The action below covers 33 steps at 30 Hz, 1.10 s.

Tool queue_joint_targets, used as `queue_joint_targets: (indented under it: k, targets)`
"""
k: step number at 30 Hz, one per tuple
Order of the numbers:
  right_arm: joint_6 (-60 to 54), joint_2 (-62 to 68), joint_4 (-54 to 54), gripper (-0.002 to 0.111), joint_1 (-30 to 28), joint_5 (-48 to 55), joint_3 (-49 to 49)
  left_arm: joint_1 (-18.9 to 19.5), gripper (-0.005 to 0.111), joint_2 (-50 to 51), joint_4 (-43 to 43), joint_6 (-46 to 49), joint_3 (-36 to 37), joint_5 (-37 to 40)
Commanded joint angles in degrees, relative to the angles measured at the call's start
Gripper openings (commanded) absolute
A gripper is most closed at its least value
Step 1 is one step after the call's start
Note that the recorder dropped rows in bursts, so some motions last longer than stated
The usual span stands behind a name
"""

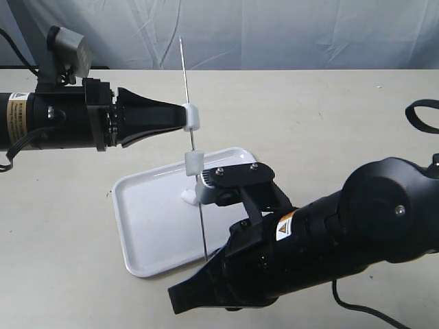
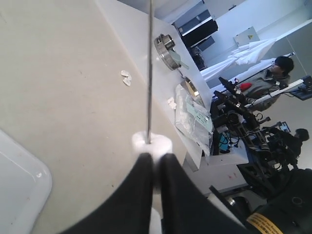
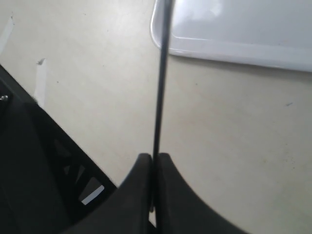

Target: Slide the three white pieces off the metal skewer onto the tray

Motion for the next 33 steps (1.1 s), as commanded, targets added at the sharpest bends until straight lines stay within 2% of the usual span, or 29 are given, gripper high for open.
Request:
queue_joint_targets:
  k: [1, 10, 24, 33]
  targets:
    - [-0.6, 0.1, -0.5, -0.001, -0.3, -0.3, -0.3, 0.1, 0.0, -0.5, -1.4, 0.9, 0.2, -0.5]
    - [-0.6, 0.1, -0.5, -0.001, -0.3, 0.0, -0.3, 0.1, 0.0, -0.5, -1.4, 1.2, 0.2, -0.2]
    - [-0.6, 2.1, -0.5, -0.001, -0.1, 2.9, -0.3, 0.1, 0.0, -0.5, -8.1, 2.8, 0.2, -0.5]
    - [-0.4, 2.7, -0.1, -0.001, 2.7, 3.0, -0.3, 0.1, 0.0, -0.5, -9.1, 4.9, -1.1, 1.5]
